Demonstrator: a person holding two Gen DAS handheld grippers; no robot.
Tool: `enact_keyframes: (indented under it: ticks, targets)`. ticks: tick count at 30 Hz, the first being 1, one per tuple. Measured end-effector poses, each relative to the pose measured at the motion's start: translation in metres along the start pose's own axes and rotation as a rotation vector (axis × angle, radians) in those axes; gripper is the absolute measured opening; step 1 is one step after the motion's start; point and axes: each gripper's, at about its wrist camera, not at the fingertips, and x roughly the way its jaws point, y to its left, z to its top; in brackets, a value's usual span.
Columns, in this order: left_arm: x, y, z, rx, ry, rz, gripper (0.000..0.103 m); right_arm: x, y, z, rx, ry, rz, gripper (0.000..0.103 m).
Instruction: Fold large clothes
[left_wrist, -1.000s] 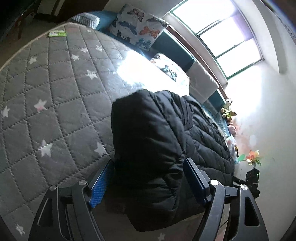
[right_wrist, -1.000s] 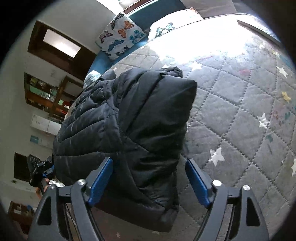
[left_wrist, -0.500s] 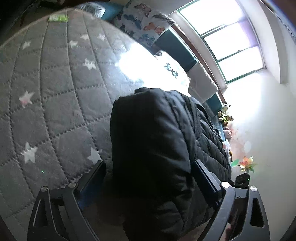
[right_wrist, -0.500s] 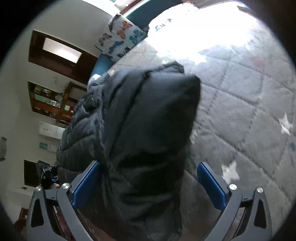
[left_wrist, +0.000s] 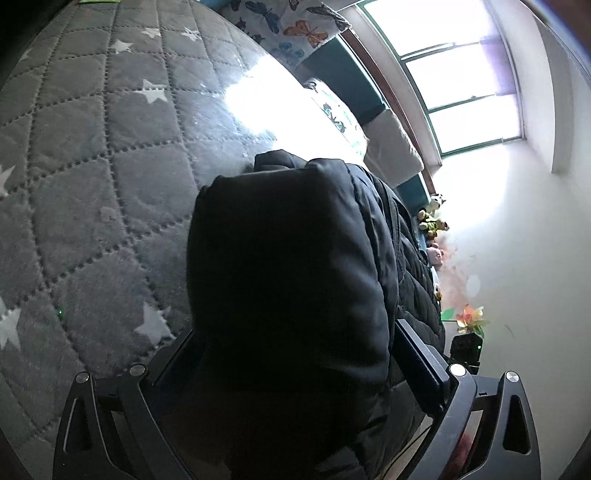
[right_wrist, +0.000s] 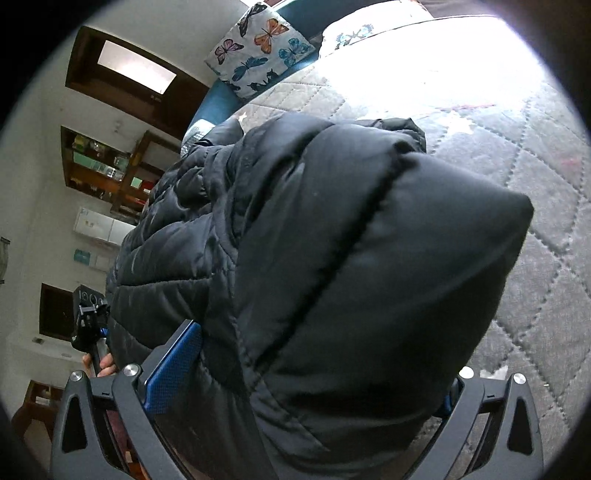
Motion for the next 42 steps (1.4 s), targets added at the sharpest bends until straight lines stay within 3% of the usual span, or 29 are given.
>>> enact_keyframes:
  ticks: [4,7,10,17,23,28,33,35,39,42]
  targets:
    - [0.018,-0.013,0.009,0.036,0.033,0.008,0.103,-0.004,-0.002,-0.003,0.02,-0.01,0.008,0.103]
    - [0.037,-0.021,0.013,0.014,0.081,-0.047,0.102,-0.004,-0.003,-0.005,0.047,-0.019,0.014,0.103]
    - [0.046,-0.033,0.014,0.059,0.065,-0.006,0.102,-0.005,-0.003,-0.006,0.055,-0.016,0.007,0.103]
    - [0.07,-0.042,0.029,0.069,0.062,-0.002,0.099,-0.002,0.008,-0.003,0.028,-0.001,0.006,0.103]
    - [0.084,-0.051,0.041,0.107,0.049,0.013,0.089,-0.01,0.026,-0.006,-0.088,-0.001,0.031,0.103]
    - [0.096,-0.056,0.048,0.102,0.074,0.034,0.09,-0.006,0.019,-0.001,-0.072,0.024,0.01,0.103]
    - [0.111,-0.058,0.061,0.094,0.062,0.011,0.091,0.0,0.005,0.002,-0.034,0.018,0.058,0.103]
    - [0.107,-0.06,0.059,0.125,0.046,0.02,0.082,-0.003,0.007,0.0,-0.032,0.001,0.068,0.098]
    - [0.104,-0.086,0.05,0.203,-0.024,0.056,0.065,-0.028,0.03,-0.008,-0.105,-0.058,0.017,0.06]
    - [0.106,-0.117,0.05,0.267,-0.064,0.075,0.058,-0.044,0.051,-0.015,-0.16,-0.094,-0.025,0.051]
